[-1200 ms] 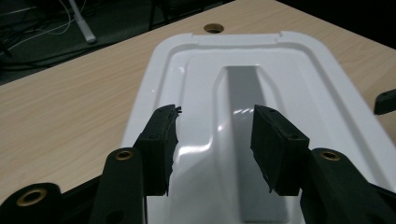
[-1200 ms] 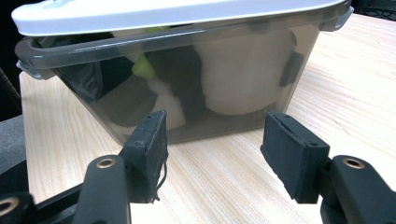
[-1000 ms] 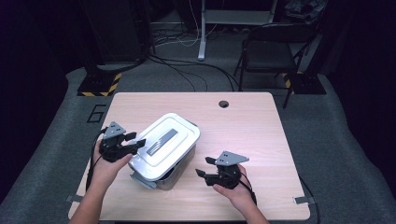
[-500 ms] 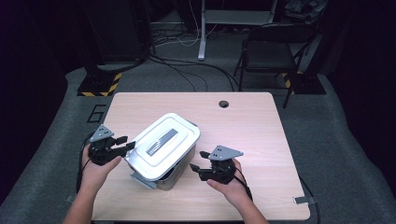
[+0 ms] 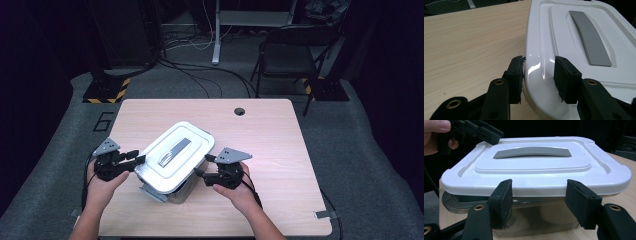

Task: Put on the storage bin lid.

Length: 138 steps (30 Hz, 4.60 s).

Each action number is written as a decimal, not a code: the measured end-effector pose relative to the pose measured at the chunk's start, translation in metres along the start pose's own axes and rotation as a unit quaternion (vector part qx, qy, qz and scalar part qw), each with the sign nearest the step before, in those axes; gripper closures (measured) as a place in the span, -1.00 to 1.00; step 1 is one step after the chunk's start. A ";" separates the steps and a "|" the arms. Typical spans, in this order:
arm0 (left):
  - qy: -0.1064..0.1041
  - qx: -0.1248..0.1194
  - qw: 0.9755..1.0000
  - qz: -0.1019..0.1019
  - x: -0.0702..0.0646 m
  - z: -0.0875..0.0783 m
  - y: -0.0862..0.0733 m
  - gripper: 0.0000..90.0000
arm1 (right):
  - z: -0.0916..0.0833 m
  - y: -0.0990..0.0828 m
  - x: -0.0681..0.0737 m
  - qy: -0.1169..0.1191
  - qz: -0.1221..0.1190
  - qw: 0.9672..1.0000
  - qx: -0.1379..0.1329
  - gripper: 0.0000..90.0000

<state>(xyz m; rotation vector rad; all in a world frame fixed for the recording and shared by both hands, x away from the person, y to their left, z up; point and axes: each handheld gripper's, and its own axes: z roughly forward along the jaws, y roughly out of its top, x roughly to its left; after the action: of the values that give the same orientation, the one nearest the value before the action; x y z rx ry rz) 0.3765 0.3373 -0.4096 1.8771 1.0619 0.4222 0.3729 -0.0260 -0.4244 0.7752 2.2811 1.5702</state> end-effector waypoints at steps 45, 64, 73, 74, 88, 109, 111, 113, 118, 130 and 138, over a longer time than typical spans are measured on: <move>-0.006 0.002 1.000 0.002 -0.013 -0.008 -0.016 0.18 | 0.013 0.000 -0.008 0.005 0.002 1.000 -0.020 -0.18; -0.001 0.004 1.000 -0.012 -0.007 -0.010 -0.013 0.03 | 0.010 -0.001 -0.005 0.005 0.002 1.000 -0.014 -0.20; 0.007 -0.004 1.000 -0.015 -0.002 -0.016 -0.011 0.01 | 0.007 -0.002 -0.004 0.001 0.000 1.000 -0.012 -0.22; 0.008 -0.005 1.000 -0.014 -0.002 -0.016 -0.011 0.01 | 0.007 -0.002 -0.004 0.000 0.001 1.000 -0.012 -0.22; 0.004 -0.014 1.000 -0.021 0.004 -0.011 -0.005 0.01 | -0.006 -0.010 -0.010 -0.022 0.011 1.000 -0.008 -0.23; 0.027 -0.028 0.998 -0.057 0.041 -0.006 -0.009 -0.05 | -0.042 -0.037 -0.033 -0.103 0.039 0.994 0.009 -0.23; 0.042 -0.027 0.997 -0.060 0.045 -0.004 -0.014 -0.06 | -0.042 -0.039 -0.037 -0.109 0.041 0.993 0.012 -0.23; 0.047 -0.025 0.996 -0.066 0.051 -0.004 -0.018 -0.06 | -0.043 -0.042 -0.040 -0.118 0.042 0.992 0.019 -0.23; 0.056 -0.022 0.995 -0.074 0.059 -0.001 -0.026 -0.06 | -0.043 -0.049 -0.049 -0.133 0.052 0.989 0.026 -0.23; 0.056 0.009 0.994 -0.090 0.071 0.021 -0.049 -0.06 | -0.044 -0.063 -0.066 -0.159 0.072 0.984 0.042 -0.24; 0.061 0.038 0.995 -0.064 0.068 0.037 -0.059 -0.07 | -0.040 -0.073 -0.072 -0.170 0.077 0.980 0.065 -0.24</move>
<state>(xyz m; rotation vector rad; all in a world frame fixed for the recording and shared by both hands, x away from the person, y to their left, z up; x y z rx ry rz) 0.4107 0.3850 -0.4874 1.8560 1.2891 0.4317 0.3923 -0.1178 -0.4827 1.1805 2.1267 1.2382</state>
